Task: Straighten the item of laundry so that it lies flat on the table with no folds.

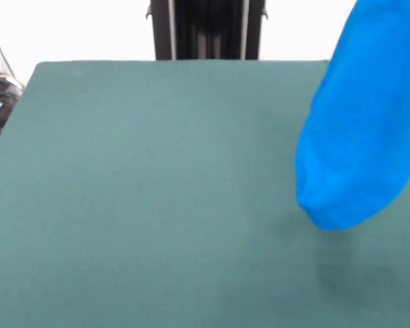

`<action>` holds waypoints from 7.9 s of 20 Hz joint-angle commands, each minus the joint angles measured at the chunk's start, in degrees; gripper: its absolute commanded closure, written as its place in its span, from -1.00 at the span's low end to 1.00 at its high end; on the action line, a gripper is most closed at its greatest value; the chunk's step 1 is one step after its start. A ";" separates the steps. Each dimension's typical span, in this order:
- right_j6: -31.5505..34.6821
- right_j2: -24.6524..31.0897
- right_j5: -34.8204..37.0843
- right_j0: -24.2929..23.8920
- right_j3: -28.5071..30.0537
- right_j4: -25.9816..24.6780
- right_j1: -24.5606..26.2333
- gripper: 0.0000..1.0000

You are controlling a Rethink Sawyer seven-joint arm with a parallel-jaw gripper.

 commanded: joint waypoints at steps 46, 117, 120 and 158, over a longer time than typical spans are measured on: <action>26.28 -22.38 -6.93 19.19 -3.38 11.37 8.64 1.00; -3.90 -3.02 -34.80 -14.35 22.32 3.55 14.73 1.00; -5.63 -0.85 -34.33 -16.82 22.67 1.62 16.20 1.00; -27.18 9.06 -33.29 -34.41 17.80 -21.18 35.35 1.00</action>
